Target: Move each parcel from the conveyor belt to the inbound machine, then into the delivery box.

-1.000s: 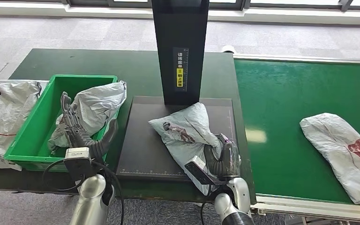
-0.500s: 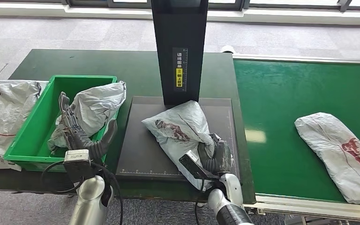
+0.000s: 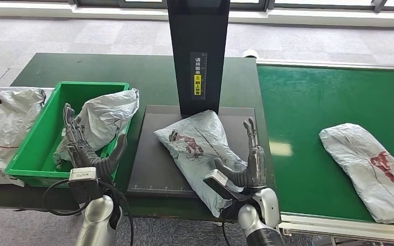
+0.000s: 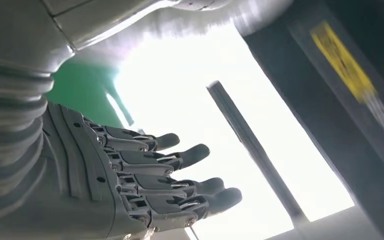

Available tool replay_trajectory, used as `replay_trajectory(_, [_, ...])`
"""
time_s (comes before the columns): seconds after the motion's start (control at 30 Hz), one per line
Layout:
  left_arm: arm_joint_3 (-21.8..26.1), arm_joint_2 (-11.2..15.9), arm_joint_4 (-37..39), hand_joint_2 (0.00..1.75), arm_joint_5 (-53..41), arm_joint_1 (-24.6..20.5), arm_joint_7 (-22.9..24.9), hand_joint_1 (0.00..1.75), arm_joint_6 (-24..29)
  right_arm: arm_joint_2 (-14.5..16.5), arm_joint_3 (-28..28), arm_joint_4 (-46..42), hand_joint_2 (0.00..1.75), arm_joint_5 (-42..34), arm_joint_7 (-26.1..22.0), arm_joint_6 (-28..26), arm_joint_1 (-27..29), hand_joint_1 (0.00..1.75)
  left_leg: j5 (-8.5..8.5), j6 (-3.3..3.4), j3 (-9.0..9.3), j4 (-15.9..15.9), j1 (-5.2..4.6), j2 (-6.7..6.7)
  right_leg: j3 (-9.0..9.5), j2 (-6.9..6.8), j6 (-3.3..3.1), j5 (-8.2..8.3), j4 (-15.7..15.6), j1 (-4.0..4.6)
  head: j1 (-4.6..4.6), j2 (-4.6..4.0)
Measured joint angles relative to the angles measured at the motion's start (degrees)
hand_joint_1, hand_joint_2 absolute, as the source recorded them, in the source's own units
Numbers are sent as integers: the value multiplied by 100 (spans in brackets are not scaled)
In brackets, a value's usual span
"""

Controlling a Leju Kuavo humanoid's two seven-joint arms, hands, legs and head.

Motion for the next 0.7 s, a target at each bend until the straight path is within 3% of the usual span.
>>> replay_trajectory(0.13, [0,4,2,175,0,1,0,0,3,-35,4,-1597,175,-165,-235,-11,347,0,-3,3,1,0,-1,5,-2,4,0,0,0,-1,1,0])
replay_trajectory(0.47, [0,2,106,175,-301,-90,0,0,-9,-107,43,-4192,175,-422,-421,-4,991,0,-4,3,4,0,-3,8,-3,11,0,0,0,-1,1,0])
replay_trajectory(0.7, [-222,-41,395,175,-1283,-330,-1,0,-292,-140,294,-5800,175,-772,-431,-4,1294,0,-4,4,5,1,-3,11,-2,13,1,0,0,-2,1,0])
